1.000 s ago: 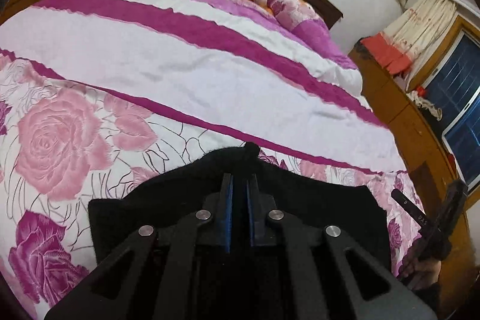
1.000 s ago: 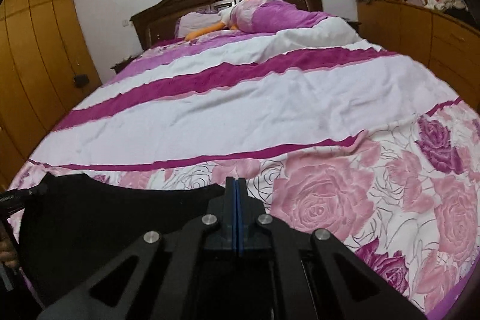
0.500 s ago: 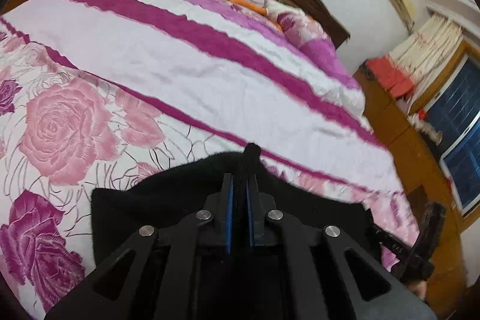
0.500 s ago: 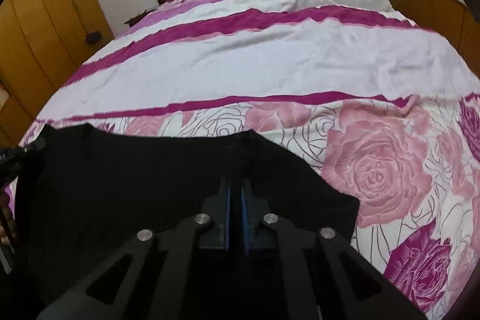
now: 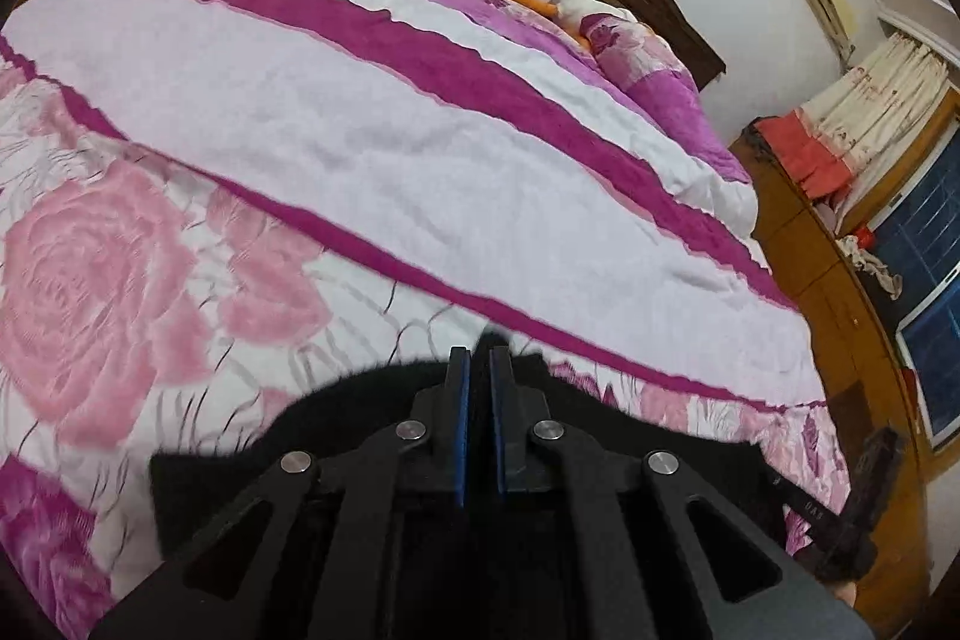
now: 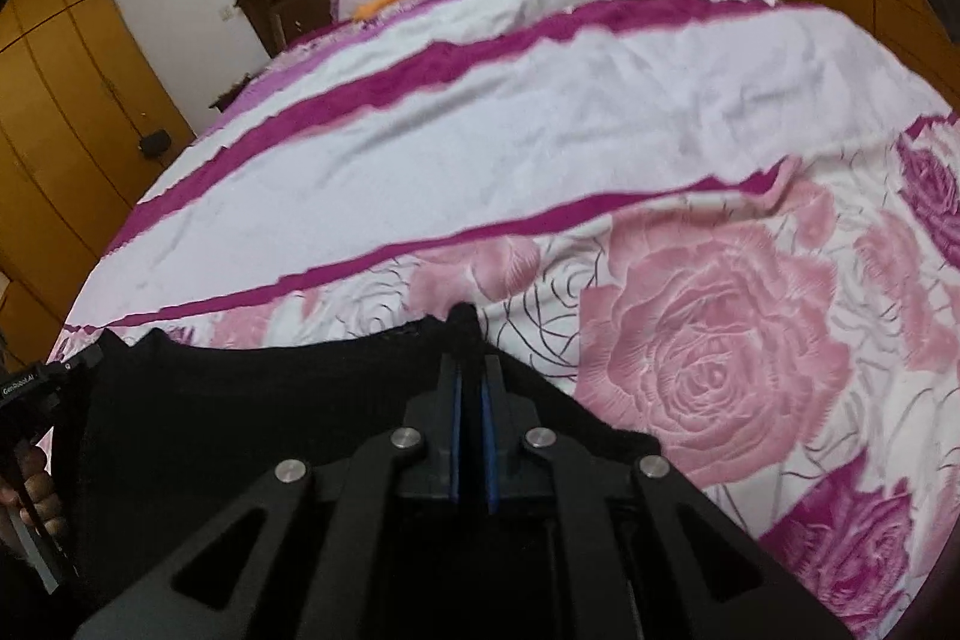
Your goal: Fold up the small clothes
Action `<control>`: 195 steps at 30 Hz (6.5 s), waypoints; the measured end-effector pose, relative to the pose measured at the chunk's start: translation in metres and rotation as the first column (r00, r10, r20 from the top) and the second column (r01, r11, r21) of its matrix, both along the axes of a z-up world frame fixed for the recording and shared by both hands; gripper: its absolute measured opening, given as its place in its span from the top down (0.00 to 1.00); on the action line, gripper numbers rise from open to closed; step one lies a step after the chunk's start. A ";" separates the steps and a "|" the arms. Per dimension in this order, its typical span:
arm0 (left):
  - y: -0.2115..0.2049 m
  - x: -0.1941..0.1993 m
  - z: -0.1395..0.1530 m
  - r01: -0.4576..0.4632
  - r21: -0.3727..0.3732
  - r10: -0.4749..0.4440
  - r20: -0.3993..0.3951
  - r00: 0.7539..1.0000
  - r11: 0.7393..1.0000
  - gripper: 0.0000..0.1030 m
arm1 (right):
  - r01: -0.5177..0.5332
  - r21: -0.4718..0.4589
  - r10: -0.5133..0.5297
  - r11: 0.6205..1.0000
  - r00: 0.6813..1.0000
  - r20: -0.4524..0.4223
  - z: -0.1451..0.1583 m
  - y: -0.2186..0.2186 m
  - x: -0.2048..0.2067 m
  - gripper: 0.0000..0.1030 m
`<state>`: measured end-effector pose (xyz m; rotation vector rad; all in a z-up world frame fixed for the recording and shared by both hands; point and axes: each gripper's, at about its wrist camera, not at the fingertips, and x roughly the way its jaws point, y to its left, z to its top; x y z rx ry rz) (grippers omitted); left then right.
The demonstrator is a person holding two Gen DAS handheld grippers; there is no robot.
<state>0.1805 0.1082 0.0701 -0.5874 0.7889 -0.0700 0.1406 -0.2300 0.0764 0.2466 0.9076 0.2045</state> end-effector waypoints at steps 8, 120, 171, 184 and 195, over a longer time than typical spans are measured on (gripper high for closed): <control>0.016 -0.072 0.044 0.114 0.051 -0.120 0.116 0.986 0.992 0.83 | -0.013 -0.146 0.018 0.989 0.999 0.036 0.034 0.013 -0.038 0.26; 0.026 -0.174 -0.082 0.123 -0.469 -0.128 0.022 0.992 0.875 0.87 | -0.385 -0.728 0.118 0.567 0.913 -0.390 -0.004 0.435 -0.070 0.00; 0.118 -0.225 -0.048 -0.135 -0.235 0.145 0.028 0.989 0.963 0.98 | -0.632 -0.338 0.484 0.697 0.763 -0.429 0.023 0.528 -0.071 0.86; 0.093 -0.241 -0.021 -0.060 -0.147 0.081 0.140 0.987 0.987 0.98 | -0.657 -0.217 0.572 0.722 0.743 -0.348 0.068 0.482 -0.087 0.85; 0.049 -0.240 0.015 -0.008 -0.069 0.019 0.169 0.985 0.998 0.98 | -0.659 -0.085 0.626 0.748 0.742 -0.241 0.115 0.415 -0.106 0.85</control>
